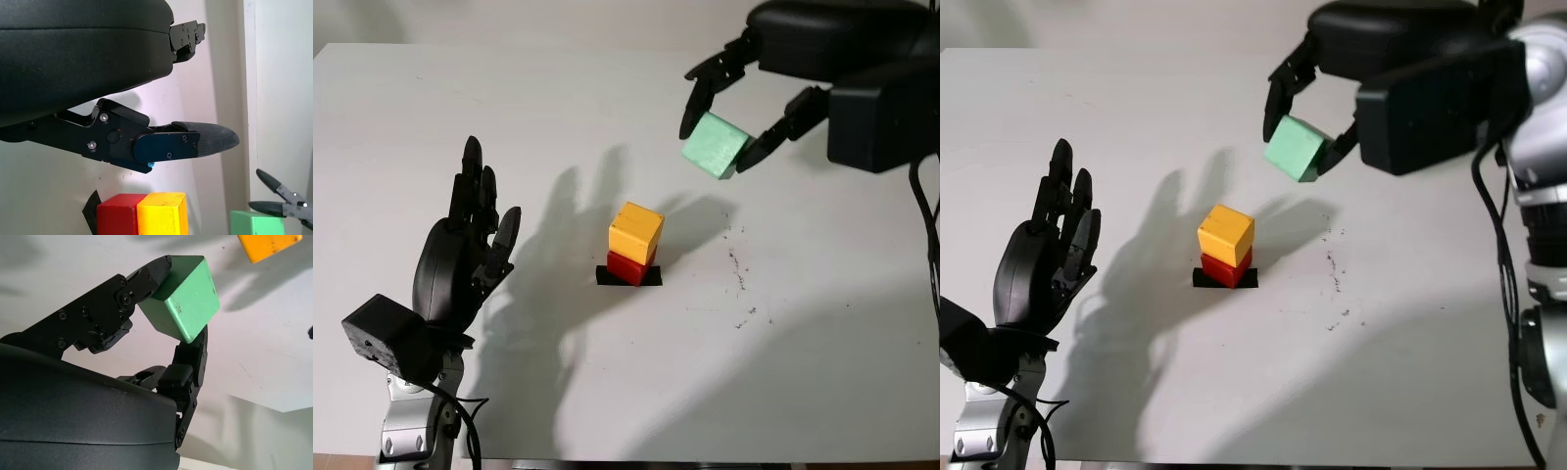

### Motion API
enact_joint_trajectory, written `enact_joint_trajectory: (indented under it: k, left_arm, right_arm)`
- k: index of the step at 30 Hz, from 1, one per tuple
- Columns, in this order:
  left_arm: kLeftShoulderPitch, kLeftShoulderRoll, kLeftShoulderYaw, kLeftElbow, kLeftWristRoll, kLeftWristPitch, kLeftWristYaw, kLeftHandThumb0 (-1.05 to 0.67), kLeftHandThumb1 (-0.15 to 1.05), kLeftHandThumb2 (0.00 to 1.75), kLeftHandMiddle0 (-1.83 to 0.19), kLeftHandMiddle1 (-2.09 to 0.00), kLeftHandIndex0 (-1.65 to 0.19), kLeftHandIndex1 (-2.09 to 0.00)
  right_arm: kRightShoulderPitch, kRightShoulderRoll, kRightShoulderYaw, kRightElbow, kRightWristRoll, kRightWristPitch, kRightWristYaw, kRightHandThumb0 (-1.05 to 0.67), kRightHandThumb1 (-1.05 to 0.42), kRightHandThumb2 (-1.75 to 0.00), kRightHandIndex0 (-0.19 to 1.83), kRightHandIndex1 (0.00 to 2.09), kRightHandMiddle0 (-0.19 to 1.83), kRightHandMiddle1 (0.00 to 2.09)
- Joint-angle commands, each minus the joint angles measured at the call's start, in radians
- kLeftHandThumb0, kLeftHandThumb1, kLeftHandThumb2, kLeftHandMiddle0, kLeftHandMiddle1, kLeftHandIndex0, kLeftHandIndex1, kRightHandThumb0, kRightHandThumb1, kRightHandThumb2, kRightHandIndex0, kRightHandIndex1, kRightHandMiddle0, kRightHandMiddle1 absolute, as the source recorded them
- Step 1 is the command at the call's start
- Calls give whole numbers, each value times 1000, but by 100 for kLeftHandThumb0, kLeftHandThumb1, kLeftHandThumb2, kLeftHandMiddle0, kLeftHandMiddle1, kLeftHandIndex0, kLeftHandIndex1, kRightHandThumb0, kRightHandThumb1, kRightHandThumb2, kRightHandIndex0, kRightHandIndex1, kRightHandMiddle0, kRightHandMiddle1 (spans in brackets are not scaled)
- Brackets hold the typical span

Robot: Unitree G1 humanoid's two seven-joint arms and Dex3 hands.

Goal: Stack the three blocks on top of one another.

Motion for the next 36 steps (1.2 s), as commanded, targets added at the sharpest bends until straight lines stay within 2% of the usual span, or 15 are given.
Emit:
enact_joint_trajectory:
  k: [1, 3, 7, 12, 16, 20, 23, 28, 36]
  left_arm:
    - [-1, -7, -6, -1, 9, -12, 6, -66, 105, 47, 19, 0, 19, 0]
    - [-3, -10, -8, 2, 9, -15, 7, -65, 105, 47, 19, 0, 19, 0]
    - [-2, -15, -11, 0, 12, -12, 17, -66, 105, 49, 19, 0, 19, 0]
    - [11, -21, -10, -17, 13, -3, 33, -67, 105, 48, 19, 0, 19, 0]
    - [18, -24, -7, -25, 13, 6, 43, -67, 105, 46, 19, 0, 19, 0]
    - [24, -20, -8, -37, 11, 25, 43, -68, 105, 45, 19, 0, 19, 0]
    - [25, -19, -9, -43, 17, 28, 45, -68, 105, 45, 19, 0, 19, 0]
    - [24, -24, -9, -42, 15, 23, 46, -67, 105, 44, 19, 0, 19, 0]
    - [24, -24, -13, -49, 29, 40, 55, -68, 105, 45, 19, 0, 19, 0]
  right_arm:
    - [-45, 21, 2, 5, 8, 0, 4, -35, -73, -4, 56, 7, 107, 44]
    - [-63, 57, 0, 53, 39, -26, -1, -37, -73, -4, 57, 7, 109, 44]
    - [-85, 119, -8, 180, 104, -63, -2, -44, -75, -5, 51, 4, 85, 91]
    - [-74, 164, -17, 309, 172, -88, 20, -48, -81, -6, 43, 2, 68, 122]
    - [-31, 184, -11, 337, 182, -117, 8, -50, -87, -6, 38, 1, 51, 142]
    - [-3, 197, 1, 341, 172, -162, -2, -48, -90, -6, 35, 1, 46, 149]
    - [9, 191, 27, 330, 105, -239, -48, -49, -91, -6, 33, 1, 44, 152]
    - [25, 184, 41, 304, 35, -329, -106, -46, -92, -6, 31, 1, 42, 149]
    - [44, 204, 24, 295, 146, -240, -27, -47, -92, -5, 30, 2, 44, 151]
